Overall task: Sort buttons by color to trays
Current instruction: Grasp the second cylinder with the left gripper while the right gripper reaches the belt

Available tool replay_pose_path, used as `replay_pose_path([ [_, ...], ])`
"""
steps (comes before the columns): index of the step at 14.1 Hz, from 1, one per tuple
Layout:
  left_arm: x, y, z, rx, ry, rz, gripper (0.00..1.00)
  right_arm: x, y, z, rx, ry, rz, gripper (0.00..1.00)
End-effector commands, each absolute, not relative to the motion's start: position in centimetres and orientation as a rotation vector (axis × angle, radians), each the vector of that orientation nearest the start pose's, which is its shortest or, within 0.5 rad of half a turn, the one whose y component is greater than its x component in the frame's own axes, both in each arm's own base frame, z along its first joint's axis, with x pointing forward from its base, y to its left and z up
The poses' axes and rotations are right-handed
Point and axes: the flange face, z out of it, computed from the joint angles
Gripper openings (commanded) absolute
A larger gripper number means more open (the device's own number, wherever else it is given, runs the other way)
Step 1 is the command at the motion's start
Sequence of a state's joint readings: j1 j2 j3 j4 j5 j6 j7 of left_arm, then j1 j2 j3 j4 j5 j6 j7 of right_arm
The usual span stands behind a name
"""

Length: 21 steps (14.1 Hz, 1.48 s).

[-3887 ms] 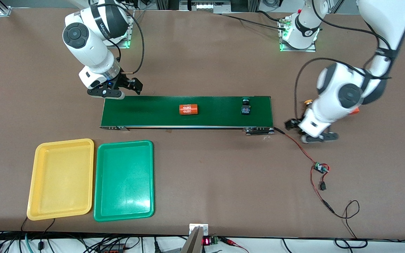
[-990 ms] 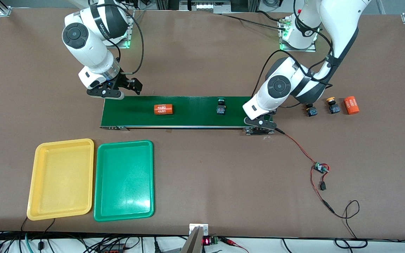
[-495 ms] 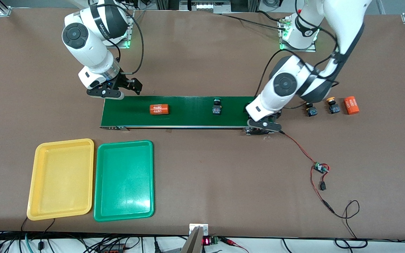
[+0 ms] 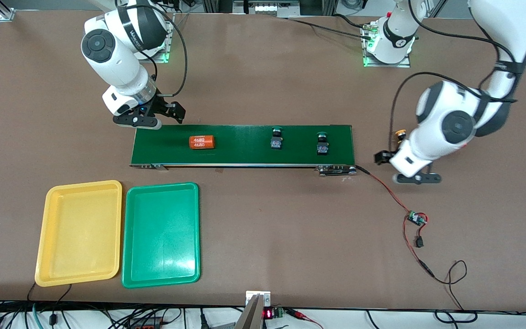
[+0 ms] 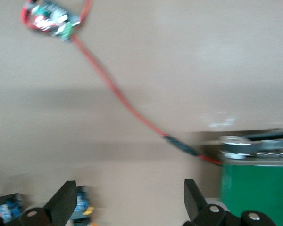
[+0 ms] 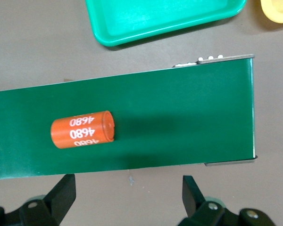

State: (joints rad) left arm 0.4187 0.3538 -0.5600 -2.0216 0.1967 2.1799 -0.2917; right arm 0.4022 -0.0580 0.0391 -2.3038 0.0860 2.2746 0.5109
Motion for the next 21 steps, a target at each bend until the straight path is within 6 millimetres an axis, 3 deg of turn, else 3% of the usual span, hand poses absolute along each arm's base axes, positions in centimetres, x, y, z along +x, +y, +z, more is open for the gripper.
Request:
replay_pose_path([
  [1, 57.8, -1.5, 27.0, -3.16, -0.118, 0.268, 1.0, 45.8, 24.5, 35.6, -3.062, 0.212, -0.012, 1.0],
  [4, 57.4, 3.2, 25.1, -3.175, -0.228, 0.316, 1.0, 46.2, 29.0, 34.1, -3.045, 0.2, -0.037, 1.0],
  [7, 57.1, 7.8, 24.7, -3.171, -0.342, 0.309, 1.0, 46.5, 33.5, 33.0, -3.035, 0.281, -0.022, 1.0],
  [9, 56.3, 12.1, 24.6, -3.165, -0.44, 0.312, 1.0, 46.7, 34.2, 32.3, -3.038, 0.289, -0.013, 1.0],
  [11, 54.9, 16.7, 24.4, -3.193, -0.387, 0.31, 1.0, 46.8, 34.2, 31.9, -3.043, 0.292, -0.004, 1.0],
  [13, 53.6, 20.1, 24.3, -3.202, -0.391, 0.318, 1.0, 46.8, 34.1, 31.2, -3.051, 0.292, 0.009, 1.0],
  [17, 50.1, 22.8, 22.6, -3.17, -0.426, 0.414, 1.0, 46.9, 34.4, 29.0, -3.16, 0.121, -0.064, 1.0],
  [21, 47.5, 22.9, 20.5, -3.155, -0.418, 0.495, 1.0, 46.6, 35.0, 29.0, -3.156, 0.122, -0.059, 1.0],
])
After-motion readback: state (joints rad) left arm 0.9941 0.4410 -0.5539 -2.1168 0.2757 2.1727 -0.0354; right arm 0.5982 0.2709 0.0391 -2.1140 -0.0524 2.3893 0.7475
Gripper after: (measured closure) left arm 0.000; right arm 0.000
